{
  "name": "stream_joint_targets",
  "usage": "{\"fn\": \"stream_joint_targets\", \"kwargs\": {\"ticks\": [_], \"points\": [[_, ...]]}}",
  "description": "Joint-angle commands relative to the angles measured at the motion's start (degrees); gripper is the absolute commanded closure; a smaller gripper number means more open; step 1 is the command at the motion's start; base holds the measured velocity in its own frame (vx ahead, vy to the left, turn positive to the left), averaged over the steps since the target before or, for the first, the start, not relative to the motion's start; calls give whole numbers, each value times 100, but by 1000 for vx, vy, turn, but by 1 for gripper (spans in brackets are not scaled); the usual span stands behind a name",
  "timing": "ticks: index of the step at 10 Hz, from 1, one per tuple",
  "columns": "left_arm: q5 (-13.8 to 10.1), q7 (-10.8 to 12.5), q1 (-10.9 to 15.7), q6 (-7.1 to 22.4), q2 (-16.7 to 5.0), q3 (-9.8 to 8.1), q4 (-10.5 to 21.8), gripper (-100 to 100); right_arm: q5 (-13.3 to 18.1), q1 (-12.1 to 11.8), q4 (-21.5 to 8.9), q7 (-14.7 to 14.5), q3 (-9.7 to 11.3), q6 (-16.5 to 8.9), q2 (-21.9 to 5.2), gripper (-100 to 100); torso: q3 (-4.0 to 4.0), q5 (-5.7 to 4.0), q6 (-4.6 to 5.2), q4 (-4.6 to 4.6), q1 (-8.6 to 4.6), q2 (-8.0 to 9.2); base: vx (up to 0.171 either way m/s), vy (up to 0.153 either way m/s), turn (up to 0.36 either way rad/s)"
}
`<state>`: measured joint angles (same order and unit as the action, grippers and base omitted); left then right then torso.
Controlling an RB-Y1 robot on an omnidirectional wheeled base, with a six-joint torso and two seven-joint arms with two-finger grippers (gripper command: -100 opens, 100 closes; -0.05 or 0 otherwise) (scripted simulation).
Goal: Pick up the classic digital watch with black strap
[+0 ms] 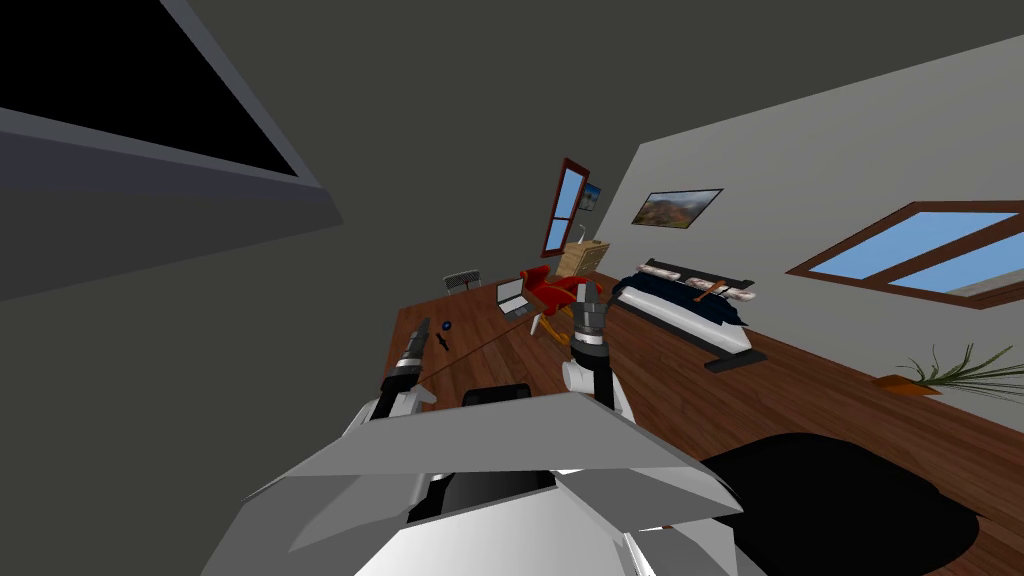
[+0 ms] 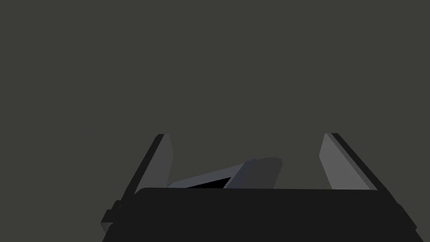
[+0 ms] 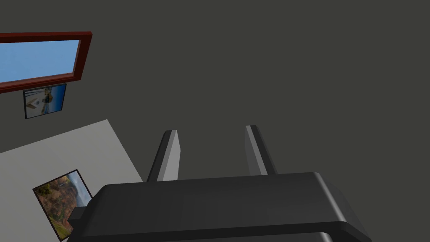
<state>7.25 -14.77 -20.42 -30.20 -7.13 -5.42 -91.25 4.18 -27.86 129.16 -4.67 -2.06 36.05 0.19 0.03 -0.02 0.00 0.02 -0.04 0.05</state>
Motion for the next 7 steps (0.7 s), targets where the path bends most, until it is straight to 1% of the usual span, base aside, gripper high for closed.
{"fn": "stream_joint_targets", "kwargs": {"ticks": [1, 2, 3, 4, 5, 6, 7], "points": [[4, -102, 67, -7, -35, -39, 285, -100, 0, 0, 0, 0, 0, 0, 0, 0, 0, 0, 0, 0, 0, 0, -11, -16, -15], [31, -306, 172, -54, -55, -96, 482, -100, 0, 0, 0, 0, 0, 0, 0, 0, 0, 0, 0, 0, 1, -1, -9, -19, -35], [31, -306, 172, -54, -55, -96, 664, -100, 0, 0, 0, 0, 0, 0, 0, 0, -1, 0, 0, 0, 0, -2, -7, -13, -15], [59, -509, 283, -102, -71, -151, 798, -100, 0, 0, 0, 0, 0, 0, 0, 0, -1, 0, -1, 0, 1, -1, -8, -11, -16], [59, -509, 283, -102, -71, -151, 985, -100, 0, 0, 0, 0, 0, 0, 0, 0, -1, 0, 0, 0, 2, -2, -5, -9, -19], [59, -509, 283, -102, -71, -151, 1047, -100, 0, 0, 0, 0, 0, 0, 0, 0, -1, 0, -1, -1, 3, -2, 0, 0, 0], [89, -713, 400, -150, -83, -205, 1264, -100, 0, 0, 0, 0, 0, 0, 0, 0, -2, 1, -1, 0, 4, -3, -2, -6, -25]]}}
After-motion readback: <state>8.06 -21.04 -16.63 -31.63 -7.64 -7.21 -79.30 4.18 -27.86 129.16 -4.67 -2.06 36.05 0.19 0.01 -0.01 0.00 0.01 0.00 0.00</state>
